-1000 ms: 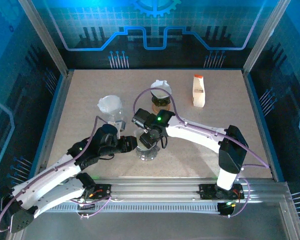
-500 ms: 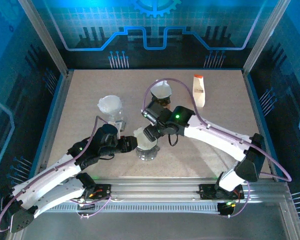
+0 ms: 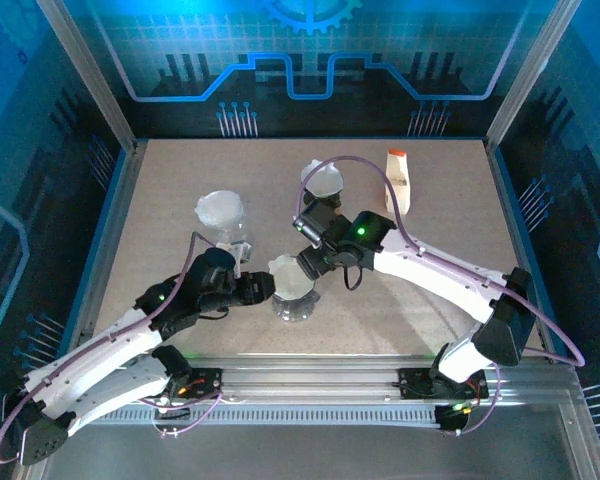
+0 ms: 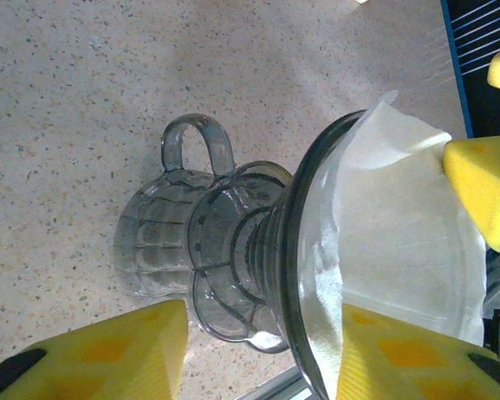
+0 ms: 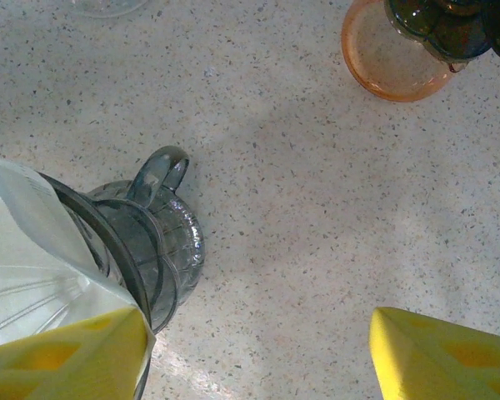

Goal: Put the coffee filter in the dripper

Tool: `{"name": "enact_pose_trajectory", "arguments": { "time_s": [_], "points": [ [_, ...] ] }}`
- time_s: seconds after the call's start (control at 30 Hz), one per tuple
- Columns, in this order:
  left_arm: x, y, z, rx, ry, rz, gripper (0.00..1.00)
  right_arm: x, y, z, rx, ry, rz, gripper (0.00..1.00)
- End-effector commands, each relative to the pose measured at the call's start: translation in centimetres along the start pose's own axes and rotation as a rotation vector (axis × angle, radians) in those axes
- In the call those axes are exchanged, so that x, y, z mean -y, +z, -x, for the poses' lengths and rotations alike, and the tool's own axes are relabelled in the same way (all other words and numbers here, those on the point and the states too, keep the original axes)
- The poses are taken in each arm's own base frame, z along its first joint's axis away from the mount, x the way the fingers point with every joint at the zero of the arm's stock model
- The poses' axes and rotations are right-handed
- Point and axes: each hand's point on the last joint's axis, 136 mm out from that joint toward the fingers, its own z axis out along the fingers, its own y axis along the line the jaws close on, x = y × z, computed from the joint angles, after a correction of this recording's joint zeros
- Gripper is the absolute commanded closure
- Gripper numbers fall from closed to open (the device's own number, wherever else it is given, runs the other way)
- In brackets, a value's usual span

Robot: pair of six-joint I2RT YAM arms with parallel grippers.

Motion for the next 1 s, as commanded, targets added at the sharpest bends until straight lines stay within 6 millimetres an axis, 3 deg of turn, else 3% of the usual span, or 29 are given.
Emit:
{"name": "enact_pose_trajectory", "arguments": {
  "time_s": [0.0,0.17,0.3,0.7,0.97],
  "points": [
    [-0.6,-0.1,-0.1,0.0,-0.027,0.017,0.49,-0.3,-1.1,1.1,0.053,0.0,0.032,0.27],
    [-0.6,-0.1,0.0,0.002,-0.026,0.019,0.49,-2.1,-1.9,2.4,0.115,-0.027,0.108,0.26],
    [-0.7,0.0,-0.1,0.001,-0.03,0.021,0.49,-3.0,-1.0,2.1,0.084,-0.046,0.127,0.26],
    [-0.7,-0.1,-0.1,0.003,-0.031,0.022,0.49,-1.9,1.4,1.2,0.008,-0.036,0.034,0.28],
    [-0.7,-0.1,0.0,0.001,-0.036,0.021,0.49,-3.4,-0.1,2.0,0.09,-0.067,0.122,0.26]
  ]
}}
